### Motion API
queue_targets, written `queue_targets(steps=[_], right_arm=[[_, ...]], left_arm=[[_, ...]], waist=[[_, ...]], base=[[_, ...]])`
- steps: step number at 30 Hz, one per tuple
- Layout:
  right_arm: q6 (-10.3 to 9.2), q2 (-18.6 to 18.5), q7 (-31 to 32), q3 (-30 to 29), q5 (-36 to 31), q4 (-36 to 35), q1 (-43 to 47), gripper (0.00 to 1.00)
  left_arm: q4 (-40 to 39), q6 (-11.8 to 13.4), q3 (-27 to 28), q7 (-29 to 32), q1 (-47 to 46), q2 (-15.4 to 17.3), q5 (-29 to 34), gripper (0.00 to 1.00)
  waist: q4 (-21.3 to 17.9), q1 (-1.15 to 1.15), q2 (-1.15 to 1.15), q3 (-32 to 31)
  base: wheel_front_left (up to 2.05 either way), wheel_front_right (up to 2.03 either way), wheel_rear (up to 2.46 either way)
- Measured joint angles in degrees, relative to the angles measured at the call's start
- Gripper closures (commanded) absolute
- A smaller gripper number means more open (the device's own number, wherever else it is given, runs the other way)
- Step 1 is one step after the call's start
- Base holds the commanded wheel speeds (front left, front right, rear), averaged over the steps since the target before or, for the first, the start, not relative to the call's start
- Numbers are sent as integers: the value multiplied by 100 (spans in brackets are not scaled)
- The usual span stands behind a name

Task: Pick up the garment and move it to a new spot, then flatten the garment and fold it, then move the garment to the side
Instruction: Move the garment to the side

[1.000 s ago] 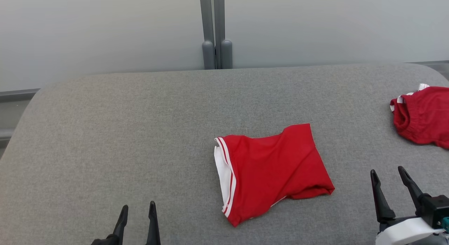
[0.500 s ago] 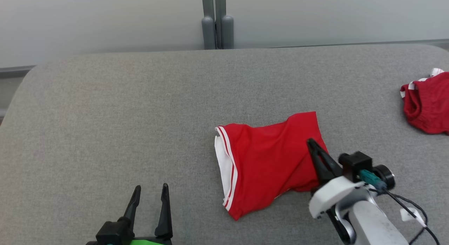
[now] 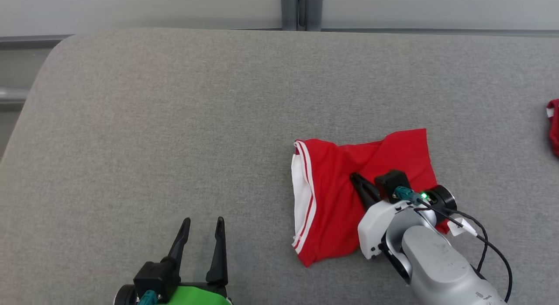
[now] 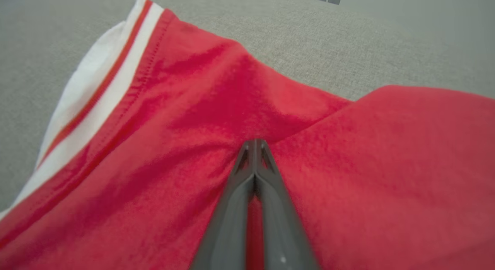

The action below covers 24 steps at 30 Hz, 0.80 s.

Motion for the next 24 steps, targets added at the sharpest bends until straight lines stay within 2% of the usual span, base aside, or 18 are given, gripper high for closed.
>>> queue_targets(steps=[11,24], right_arm=[[-7,-11,-25,999,797,10,-214,100],[-3,9,-49,1506,1051,-194,95,100]], left_arm=[[22,27,-75,0,-68,1,-48,0],[34,18,66,0,62,1,-57,0]], waist=[[357,0,0,179],[231,0,0,-68]], base=[[0,0,0],[0,0,0]])
